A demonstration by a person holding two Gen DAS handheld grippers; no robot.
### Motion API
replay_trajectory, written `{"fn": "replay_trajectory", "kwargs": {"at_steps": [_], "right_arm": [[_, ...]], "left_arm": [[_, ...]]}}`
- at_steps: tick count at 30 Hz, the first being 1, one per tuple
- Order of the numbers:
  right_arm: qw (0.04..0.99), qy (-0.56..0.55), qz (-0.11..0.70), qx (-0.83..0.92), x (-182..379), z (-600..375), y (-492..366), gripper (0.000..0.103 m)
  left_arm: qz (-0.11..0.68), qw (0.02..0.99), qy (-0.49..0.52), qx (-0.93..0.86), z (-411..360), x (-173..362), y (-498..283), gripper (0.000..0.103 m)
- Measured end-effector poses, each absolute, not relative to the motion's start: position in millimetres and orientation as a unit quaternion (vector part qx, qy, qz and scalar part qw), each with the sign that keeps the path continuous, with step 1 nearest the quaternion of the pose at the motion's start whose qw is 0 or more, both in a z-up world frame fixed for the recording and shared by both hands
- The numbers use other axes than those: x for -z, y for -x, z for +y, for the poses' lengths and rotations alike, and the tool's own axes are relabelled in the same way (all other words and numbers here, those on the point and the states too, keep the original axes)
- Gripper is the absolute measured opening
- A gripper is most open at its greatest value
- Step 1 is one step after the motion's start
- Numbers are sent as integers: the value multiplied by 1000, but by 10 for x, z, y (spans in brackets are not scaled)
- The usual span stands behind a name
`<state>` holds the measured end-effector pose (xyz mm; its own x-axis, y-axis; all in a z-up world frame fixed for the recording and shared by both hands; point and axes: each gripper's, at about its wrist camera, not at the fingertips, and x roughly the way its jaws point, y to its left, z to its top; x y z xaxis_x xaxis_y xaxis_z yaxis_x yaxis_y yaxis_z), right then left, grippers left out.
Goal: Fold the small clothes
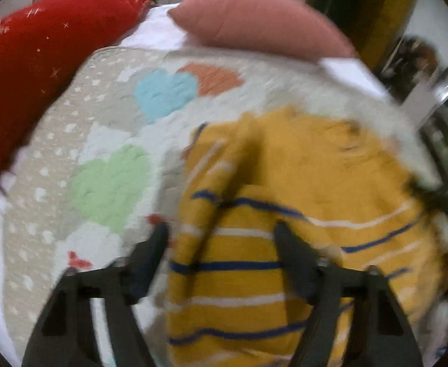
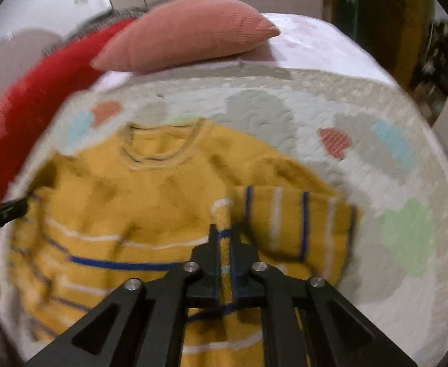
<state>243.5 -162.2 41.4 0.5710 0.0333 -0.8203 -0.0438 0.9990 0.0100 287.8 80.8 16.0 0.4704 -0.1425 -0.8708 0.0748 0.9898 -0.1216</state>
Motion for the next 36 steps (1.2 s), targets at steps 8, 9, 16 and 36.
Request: {"fn": "replay_trajectory", "kwargs": {"at_steps": [8, 9, 16, 36], "right_arm": [[870, -78, 483, 53, -266, -2193, -2753, 15], [870, -97, 480, 54, -292, -2269, -2724, 25], [875, -192, 443, 41, -707, -2679, -2280, 53], [870, -204, 444, -67, -103, -2109, -573, 62]], "left_arm": [[532, 829, 171, 38, 1157, 8, -3163, 61], [530, 826, 190, 40, 1216, -7, -3149, 61], [486, 838, 243, 39, 1492, -368, -2896, 62], [512, 859, 2, 19, 810, -97, -3446, 15]]}}
